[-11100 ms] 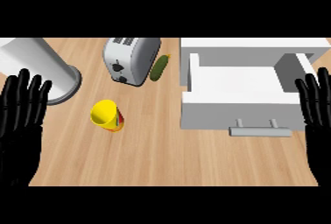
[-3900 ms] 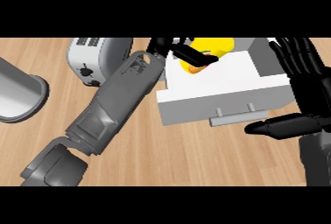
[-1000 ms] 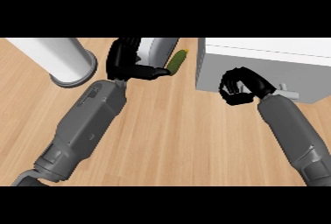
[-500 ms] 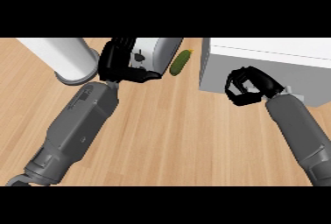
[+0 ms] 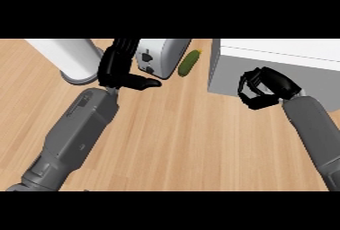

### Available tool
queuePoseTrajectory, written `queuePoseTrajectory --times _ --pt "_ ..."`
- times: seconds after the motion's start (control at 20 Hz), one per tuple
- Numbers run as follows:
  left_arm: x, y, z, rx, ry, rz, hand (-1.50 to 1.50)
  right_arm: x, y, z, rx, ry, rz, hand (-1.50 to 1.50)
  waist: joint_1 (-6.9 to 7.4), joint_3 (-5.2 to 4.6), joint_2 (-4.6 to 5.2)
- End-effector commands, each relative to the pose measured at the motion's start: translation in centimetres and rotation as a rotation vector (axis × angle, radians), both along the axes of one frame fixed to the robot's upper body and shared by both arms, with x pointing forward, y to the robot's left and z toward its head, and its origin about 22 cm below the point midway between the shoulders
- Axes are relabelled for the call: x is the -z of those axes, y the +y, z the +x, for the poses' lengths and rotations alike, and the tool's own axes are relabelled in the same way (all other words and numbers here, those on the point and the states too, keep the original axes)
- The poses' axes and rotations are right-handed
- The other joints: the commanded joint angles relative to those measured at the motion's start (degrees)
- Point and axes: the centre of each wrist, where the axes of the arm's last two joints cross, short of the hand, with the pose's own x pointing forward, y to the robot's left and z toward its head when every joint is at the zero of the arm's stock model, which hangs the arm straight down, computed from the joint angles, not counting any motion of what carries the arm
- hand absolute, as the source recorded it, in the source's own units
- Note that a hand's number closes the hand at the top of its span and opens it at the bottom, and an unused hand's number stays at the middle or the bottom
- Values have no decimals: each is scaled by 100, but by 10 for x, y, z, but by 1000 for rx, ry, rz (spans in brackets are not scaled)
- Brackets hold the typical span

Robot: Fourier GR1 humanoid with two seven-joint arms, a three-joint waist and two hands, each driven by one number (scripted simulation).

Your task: Pick up the cup, place it into the drawer and close the drawer

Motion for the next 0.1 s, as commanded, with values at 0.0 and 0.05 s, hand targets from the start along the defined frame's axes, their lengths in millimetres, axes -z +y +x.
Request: queuePoseTrajectory --times 0.0,0.05 --pt "3 3 -2 5 8 -13 -150 -87 -28 30 208 -222 -55 150 228 -73 94" --pt "6 4 -4 14 13 -15 -150 -88 -29 29 218 -215 -62 150 216 -78 62"
